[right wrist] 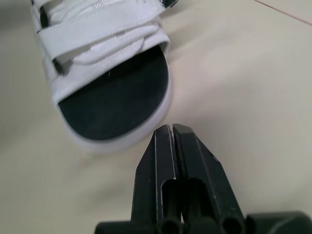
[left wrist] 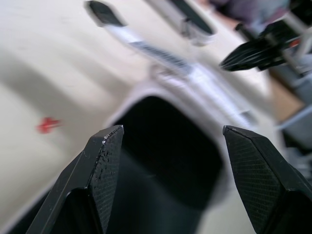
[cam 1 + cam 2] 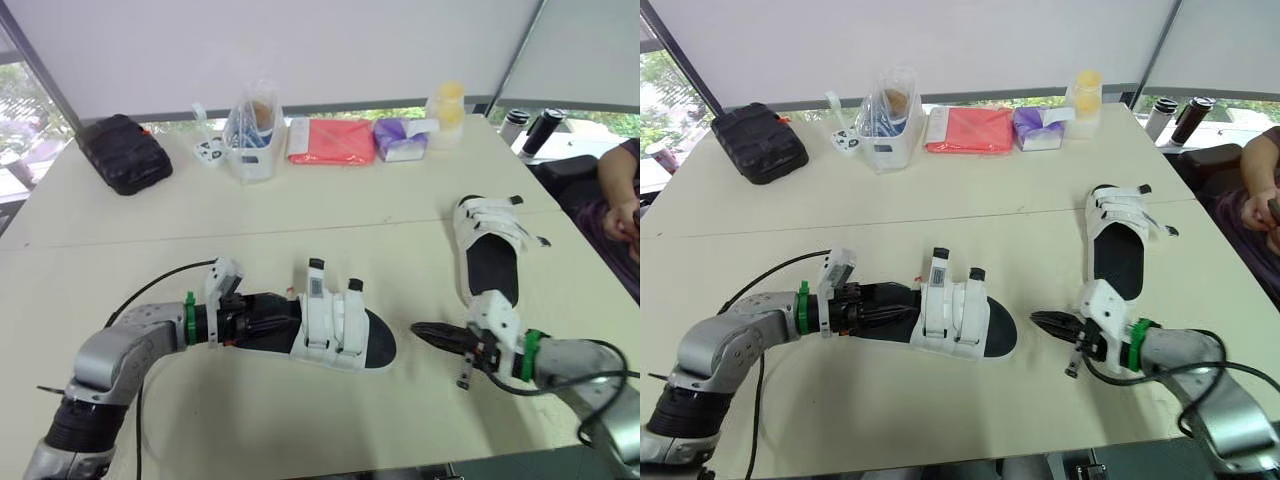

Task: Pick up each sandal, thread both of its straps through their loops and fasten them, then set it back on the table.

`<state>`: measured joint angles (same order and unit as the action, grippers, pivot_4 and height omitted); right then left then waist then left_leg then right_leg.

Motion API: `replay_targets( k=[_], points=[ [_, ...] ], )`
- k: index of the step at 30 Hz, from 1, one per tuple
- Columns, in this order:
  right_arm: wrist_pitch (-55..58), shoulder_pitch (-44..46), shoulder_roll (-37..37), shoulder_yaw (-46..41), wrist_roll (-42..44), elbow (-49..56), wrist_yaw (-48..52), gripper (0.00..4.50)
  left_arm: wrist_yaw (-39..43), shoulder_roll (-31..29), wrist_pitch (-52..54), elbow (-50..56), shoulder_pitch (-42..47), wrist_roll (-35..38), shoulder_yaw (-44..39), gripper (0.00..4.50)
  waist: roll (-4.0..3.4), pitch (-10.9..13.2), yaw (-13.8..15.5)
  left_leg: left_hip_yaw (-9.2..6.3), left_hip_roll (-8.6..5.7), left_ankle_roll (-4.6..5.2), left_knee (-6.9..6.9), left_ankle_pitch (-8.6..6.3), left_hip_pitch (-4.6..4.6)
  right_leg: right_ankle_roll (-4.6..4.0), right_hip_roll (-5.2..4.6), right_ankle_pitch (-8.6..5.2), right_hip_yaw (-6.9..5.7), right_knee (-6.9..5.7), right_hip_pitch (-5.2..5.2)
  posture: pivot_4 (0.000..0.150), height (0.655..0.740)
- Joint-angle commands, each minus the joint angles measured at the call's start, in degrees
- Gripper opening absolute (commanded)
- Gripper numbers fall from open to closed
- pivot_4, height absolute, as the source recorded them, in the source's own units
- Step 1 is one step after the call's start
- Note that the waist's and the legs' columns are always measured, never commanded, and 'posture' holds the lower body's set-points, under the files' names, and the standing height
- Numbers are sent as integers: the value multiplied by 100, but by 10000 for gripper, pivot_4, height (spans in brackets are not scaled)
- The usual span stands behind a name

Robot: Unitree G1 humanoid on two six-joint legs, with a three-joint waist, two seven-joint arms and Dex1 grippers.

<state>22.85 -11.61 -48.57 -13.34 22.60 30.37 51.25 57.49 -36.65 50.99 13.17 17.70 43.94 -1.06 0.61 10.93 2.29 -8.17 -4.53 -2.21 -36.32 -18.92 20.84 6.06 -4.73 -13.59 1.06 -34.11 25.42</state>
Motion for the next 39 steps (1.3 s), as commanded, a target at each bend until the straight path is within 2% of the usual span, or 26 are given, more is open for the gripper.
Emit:
replay_targets(
  k=[1, 5, 11, 14, 19, 22, 27, 30, 32, 36, 39],
  points=[
    [101, -234, 21, -436, 156, 314, -68, 0, 357, -190, 511, -58, 245, 595, -201, 33566, 9, 6, -12, 0, 0, 0, -8, 0, 2, 3, 2, 2, 0, -2, 0, 1500, 7400],
    [-19, -288, 171, -369, -19, 214, -269, 0, 691, -266, 548, -397, 633, 382, 274, 33566, 7, 7, -9, 3, 0, 0, -38, 0, 4, 8, 7, 13, 1, -8, -7, 1500, 7400],
    [-69, -125, 357, -112, -179, 165, -499, 0, 1042, 86, 285, -1113, 1204, -164, 1033, 33566, 7, 8, -6, 4, -4, 2, -93, 1, 26, 16, 17, 40, 2, -12, -11, 1500, 7400],
    [-106, -72, 461, -17, -243, 131, -615, 0, 1095, 546, 307, -1606, 1583, -190, 1162, 33566, 7, 8, 8, 1, -7, 2, -105, 2, 32, 16, 18, 44, 1, -16, -10, 1500, 7400],
    [-267, -102, 532, 175, -467, 63, -681, 0, 785, 1254, 470, -2443, 2065, -176, 908, 33566, 6, 8, -3, 3, -12, 3, -121, 2, 40, 17, 18, 51, 1, -24, -6, 1500, 7400],
    [-315, -166, 562, 172, -484, 32, -706, 0, 861, 1307, 396, -2513, 2094, -304, 994, 25776, 6, 8, -25, 4, -12, 3, -134, 2, 43, 18, 19, 52, 4, -31, -2, 1500, 7400],
    [-365, -147, 551, 180, -504, -79, -700, 0, 1128, 1266, 406, -2479, 2136, -355, 1093, 1079, 6, 7, -10, 4, -16, 3, -164, 2, 46, 18, 18, 52, 6, -59, -1, 1500, 7400],
    [-376, -88, 551, 193, -517, -156, -687, 0, 1285, 1233, 264, -2583, 2280, -471, 1108, 431, 6, 7, -8, 6, -30, 4, -185, 2, 41, 18, 6, 52, 13, -96, -1, 1500, 7400],
    [-369, -30, 548, 180, -520, -220, -682, 0, 1152, 1385, -15, -3193, 2789, -489, 693, 431, 7, 8, 8, 5, -31, 0, -192, 5, 40, 18, 7, 52, 13, -109, -1, 1500, 7400],
    [-394, 79, 574, 239, -555, -354, -694, 0, 153, 1986, -433, -4590, 3807, -321, -338, 431, 18, 14, 2, 4, -51, -11, -196, 25, 46, 23, 7, 69, 5, -112, -2, 1500, 7400],
    [-401, 221, 633, 344, -581, -452, -735, 0, -1321, 2740, -983, -5270, 4301, -335, -1114, 431, 19, 11, -2, 4, -51, -10, -197, 26, 40, 27, 2, 72, 9, -114, -3, 1500, 7400]
  ],
)
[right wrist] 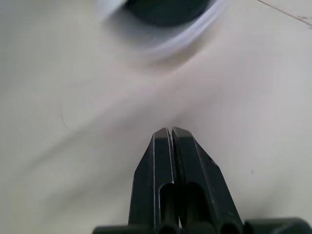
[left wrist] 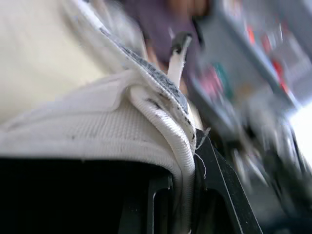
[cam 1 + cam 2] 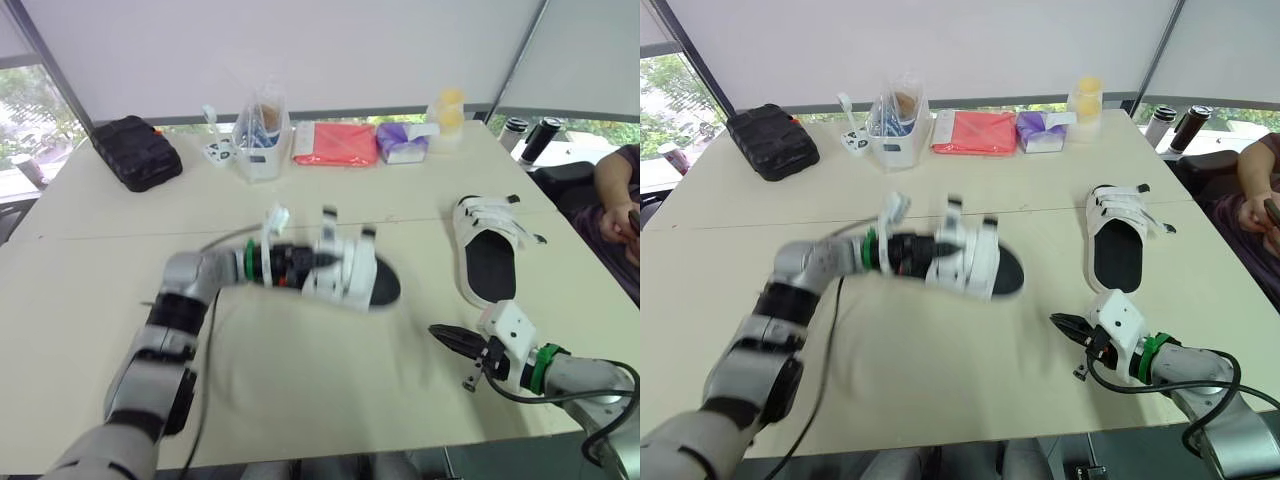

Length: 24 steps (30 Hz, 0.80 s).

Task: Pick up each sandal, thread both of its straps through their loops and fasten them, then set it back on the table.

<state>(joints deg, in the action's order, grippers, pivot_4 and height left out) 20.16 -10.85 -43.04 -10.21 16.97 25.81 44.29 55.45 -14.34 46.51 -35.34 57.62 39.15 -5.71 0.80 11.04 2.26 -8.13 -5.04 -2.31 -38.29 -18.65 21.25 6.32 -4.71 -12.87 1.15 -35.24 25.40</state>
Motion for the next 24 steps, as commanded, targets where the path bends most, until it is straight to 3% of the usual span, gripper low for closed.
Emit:
replay_targets(
  k=[1, 4, 9, 13, 16, 20, 24],
  points=[
    [-142, 185, 98, 67, -30, -26, -48, 0, -1673, 740, -824, -636, 442, 100, -899, 431, 0, -1, 4, -2, 2, 0, -1, 0, 0, 0, -3, 0, 4, 1, 0, 1500, 7400],
    [-177, 331, 167, 206, -77, -119, -61, 0, -3469, 1328, -1832, -1494, 867, 101, -1672, 431, 2, 0, 3, -1, -1, 2, -2, -1, 3, 1, -11, 0, 9, 4, 4, 1500, 7400],
    [-217, 503, 250, 365, -126, -207, -96, 0, -5022, 2041, -3600, -2569, 1277, 78, -2399, 431, 5, 1, 7, 10, -2, 1, -1, -1, 5, 6, -6, 3, 19, -1, 17, 1500, 7400],
    [-212, 474, 267, 378, -130, -153, -131, 0, -5273, 2402, -4710, -2992, 1314, -216, -2439, 431, 4, 0, 13, 18, -9, 0, -8, 0, 6, 15, -9, 8, 19, 0, 10, 1500, 7400],
    [-236, 390, 282, 374, -154, -95, -176, 0, -5331, 2527, -4933, -3155, 1262, -205, -2539, 431, 4, 0, 8, 22, -13, 0, -11, 0, 6, 17, -8, 10, 20, 0, 8, 1500, 7400],
    [-252, 241, 318, 352, -158, -1, -241, 0, -5490, 2513, -4956, -3146, 1052, -315, -2501, 16286, 2, -2, 1, 29, -14, 1, -21, 1, 4, 17, -3, 10, 19, -12, 8, 1500, 7400],
    [-247, 212, 349, 410, -180, 51, -252, 0, -5493, 2425, -4769, -2801, 858, -451, -2352, 36315, -1, -4, -11, 29, -13, 4, -57, -1, 5, 20, 2, 12, 19, -31, -1, 1500, 7400]
  ],
)
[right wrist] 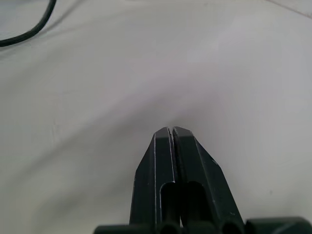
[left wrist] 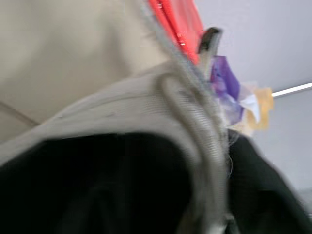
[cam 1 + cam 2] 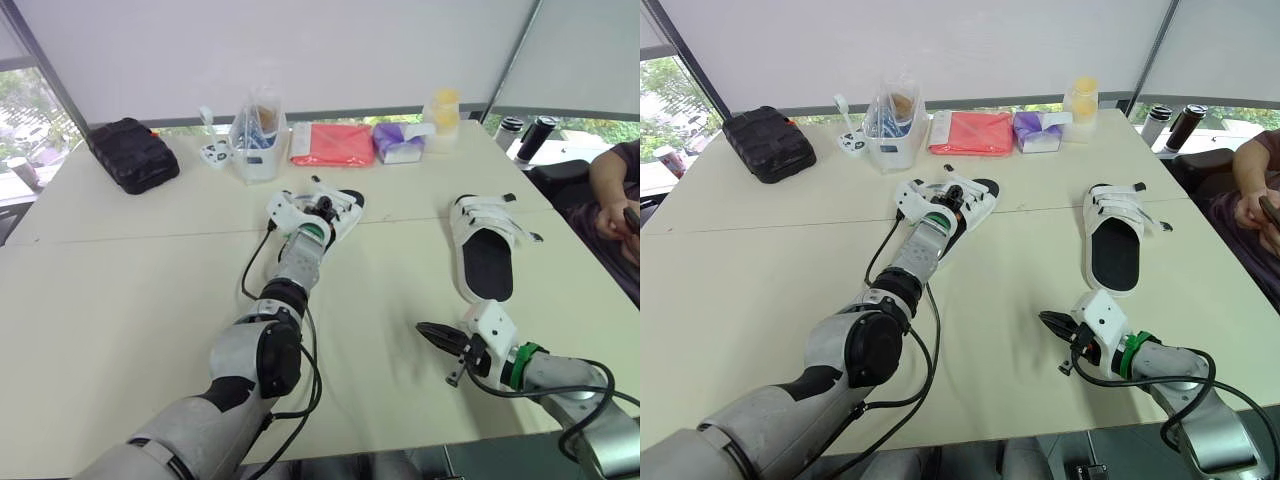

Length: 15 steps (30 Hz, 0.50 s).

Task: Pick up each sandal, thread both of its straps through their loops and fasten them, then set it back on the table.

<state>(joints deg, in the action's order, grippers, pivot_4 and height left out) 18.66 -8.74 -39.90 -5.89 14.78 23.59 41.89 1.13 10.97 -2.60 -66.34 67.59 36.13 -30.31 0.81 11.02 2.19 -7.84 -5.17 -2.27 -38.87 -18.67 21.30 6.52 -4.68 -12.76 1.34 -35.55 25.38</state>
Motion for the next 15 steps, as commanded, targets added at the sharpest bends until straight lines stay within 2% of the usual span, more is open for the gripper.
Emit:
replay_targets(
  k=[1, 2, 6, 10, 12, 15],
  points=[
    [-90, 20, 41, 5, 37, 275, 1, 0, -24, -181, 417, 556, -215, -265, 286, 41026, -5, -3, -14, 0, 0, 1, -4, -1, -4, 4, 0, 4, 1, 0, -6, 1500, 7400],
    [-86, 33, 44, 22, 35, 276, 11, 0, -7, -227, 639, 769, -280, -346, 413, 44776, -5, -3, -23, 0, 0, 2, -8, -1, -8, 8, 2, 9, 7, 0, -10, 1500, 7400],
    [-113, 122, 22, 47, 51, 182, 72, 0, -54, -591, 2008, 2561, -946, -768, 1259, 44776, -5, -3, -125, -2, 3, 2, -18, -1, -31, 8, 8, 13, 15, -19, -27, 1500, 7400],
    [-266, 270, 12, 112, 6, -112, 197, 0, -668, -937, 3575, 4625, -1848, -237, 1091, 44776, -5, -3, -208, -2, 16, 1, -20, -1, -30, 7, 8, 12, 29, -35, -13, 1500, 7400],
    [-296, 365, 36, 171, 0, -178, 238, 0, -1167, -873, 4652, 5329, -2200, 393, 814, 44776, -7, -4, -191, 0, 17, -1, -21, 1, -30, 6, 8, 12, 36, -46, -6, 1500, 7400],
    [-357, 448, 38, 222, -11, -276, 308, 0, -1731, -613, 5617, 6193, -2595, 1183, 514, 44776, -6, -6, -121, -1, 15, -3, -30, 2, -31, 6, 4, 12, 36, -53, -8, 1500, 7400]
  ],
)
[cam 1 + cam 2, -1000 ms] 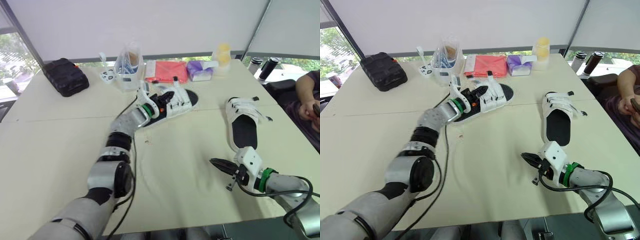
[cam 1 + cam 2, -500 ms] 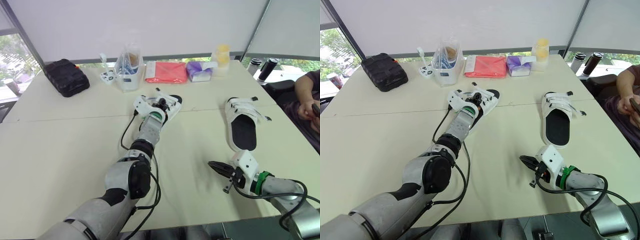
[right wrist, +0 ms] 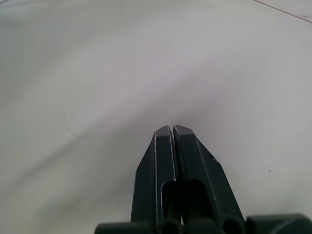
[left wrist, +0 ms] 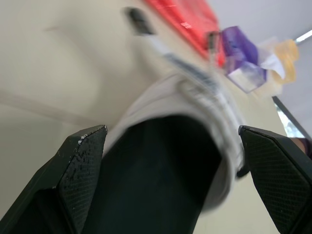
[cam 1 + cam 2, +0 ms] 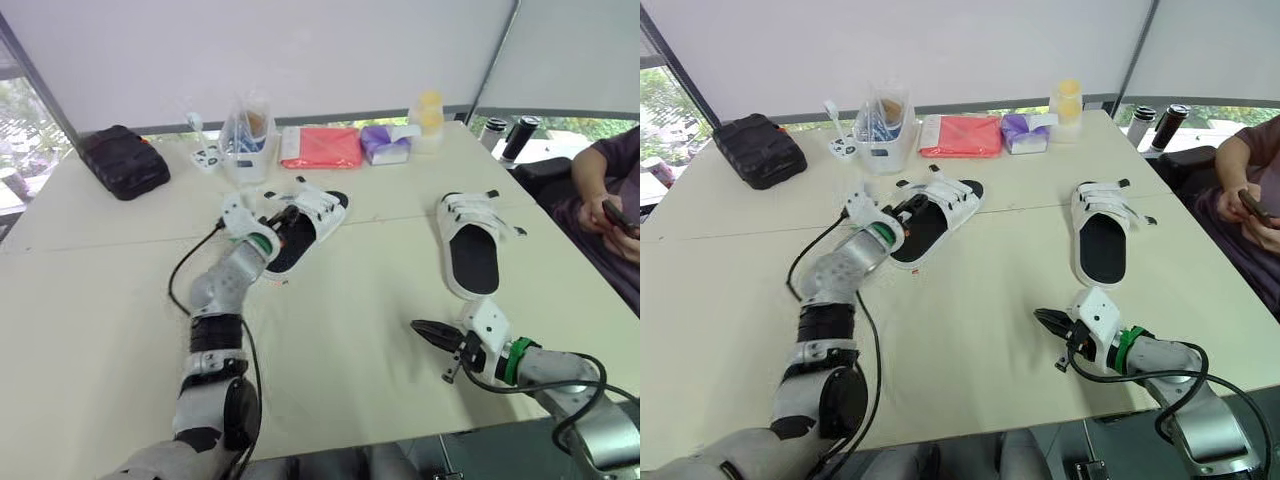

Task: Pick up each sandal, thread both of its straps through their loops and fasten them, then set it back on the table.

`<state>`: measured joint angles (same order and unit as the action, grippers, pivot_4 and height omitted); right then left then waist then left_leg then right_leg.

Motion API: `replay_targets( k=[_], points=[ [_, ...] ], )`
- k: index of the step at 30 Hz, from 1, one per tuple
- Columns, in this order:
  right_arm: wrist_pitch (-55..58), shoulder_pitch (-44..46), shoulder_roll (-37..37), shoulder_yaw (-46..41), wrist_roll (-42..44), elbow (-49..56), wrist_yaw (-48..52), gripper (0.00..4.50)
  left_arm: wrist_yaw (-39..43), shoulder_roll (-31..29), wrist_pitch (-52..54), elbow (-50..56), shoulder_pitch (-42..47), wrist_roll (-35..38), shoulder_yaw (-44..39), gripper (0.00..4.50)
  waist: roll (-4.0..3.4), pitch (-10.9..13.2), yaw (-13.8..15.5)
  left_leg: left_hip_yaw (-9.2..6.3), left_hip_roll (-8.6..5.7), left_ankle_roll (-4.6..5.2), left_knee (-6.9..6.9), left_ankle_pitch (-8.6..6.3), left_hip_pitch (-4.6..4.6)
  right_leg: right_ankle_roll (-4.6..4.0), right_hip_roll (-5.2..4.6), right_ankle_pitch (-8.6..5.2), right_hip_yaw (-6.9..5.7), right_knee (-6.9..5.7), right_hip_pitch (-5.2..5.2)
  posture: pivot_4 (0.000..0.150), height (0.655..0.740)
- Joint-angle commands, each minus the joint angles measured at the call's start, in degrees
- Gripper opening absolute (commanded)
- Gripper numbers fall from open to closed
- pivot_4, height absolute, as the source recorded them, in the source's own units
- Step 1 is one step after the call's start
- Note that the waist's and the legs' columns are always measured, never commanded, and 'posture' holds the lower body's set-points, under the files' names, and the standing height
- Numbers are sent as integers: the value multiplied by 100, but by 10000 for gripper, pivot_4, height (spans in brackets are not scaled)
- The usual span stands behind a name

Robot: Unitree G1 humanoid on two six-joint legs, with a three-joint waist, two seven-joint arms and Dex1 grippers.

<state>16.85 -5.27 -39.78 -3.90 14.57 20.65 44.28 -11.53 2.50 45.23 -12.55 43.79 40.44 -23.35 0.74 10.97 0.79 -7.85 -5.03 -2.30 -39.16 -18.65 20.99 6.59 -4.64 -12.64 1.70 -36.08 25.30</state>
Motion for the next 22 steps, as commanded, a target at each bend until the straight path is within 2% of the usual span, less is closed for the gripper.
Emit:
replay_targets(
  k=[1, 4, 6, 8, 11, 13, 14, 16, 19, 22],
  points=[
    [-194, 128, 20, 36, 6, -18, 86, 0, -622, 324, 1074, 1073, -338, 993, -257, 44776, 2, -2, 54, -4, -3, 0, -1, 0, 0, 0, -3, 0, -1, 0, -5, 1500, 7400],
    [-227, 203, 5, 47, 11, -103, 115, 0, -885, 431, 1523, 1584, -573, 1454, -350, 44776, 4, -2, 174, -5, -10, 2, -10, -1, 0, 0, -9, 0, -2, 3, -15, 1500, 7400],
    [-255, 227, -20, 52, -8, -134, 147, 0, -852, 244, 1723, 1963, -707, 1549, -254, 44776, 4, -2, 161, -7, -12, 2, -11, 0, 0, 0, -8, 1, -4, 3, -17, 1500, 7400],
    [-255, 232, -44, 12, 16, -150, 183, 0, 108, -771, 1422, 2656, -882, 825, 641, 44776, 6, -2, 131, -4, -10, 1, -10, -1, -4, 0, -6, 0, -4, 2, -16, 1500, 7400],
    [-208, 237, -26, -65, 102, -141, 197, 0, 1282, -1855, 801, 3238, -1086, 177, 1521, 44776, 0, -5, 1, 9, -4, -11, 4, 6, -5, -6, 13, -2, 2, -6, 0, 1500, 7400],
    [260, 352, 76, -310, 644, 68, 171, 0, 2844, -3227, -53, 3821, -1438, -610, 2520, 44776, -11, -12, -15, 7, 0, -12, 7, 7, -9, -9, 9, -2, 2, -6, -3, 1500, 7400],
    [439, 401, 102, -392, 844, 142, 158, 0, 3365, -3661, -312, 3971, -1567, -812, 2802, 44776, -16, -15, -28, 11, -1, -12, 8, 6, -11, -9, 8, -2, 3, -2, -8, 1500, 7400],
    [847, 449, 140, -625, 1317, 289, 112, 0, 3850, -4082, -264, 4173, -1875, -597, 2722, 44776, -34, -21, -30, 22, 0, -5, 17, 3, -28, -10, 4, -3, 19, -1, -15, 1500, 7400],
    [1308, 498, 181, -944, 1847, 394, -8, 0, 3949, -4116, -6, 4245, -2341, -89, 2126, 44776, -31, -18, -8, 24, 4, 55, 20, -31, -61, -11, 3, -5, 27, 7, -50, 1500, 7400],
    [1565, 482, 299, -1112, 2168, 436, -188, 0, 4034, -4096, -19, 4268, -2939, 97, 1669, 44776, -31, -18, -11, 20, 4, 60, 16, -34, -61, -11, 2, -4, 24, 6, -52, 1500, 7400]
  ],
)
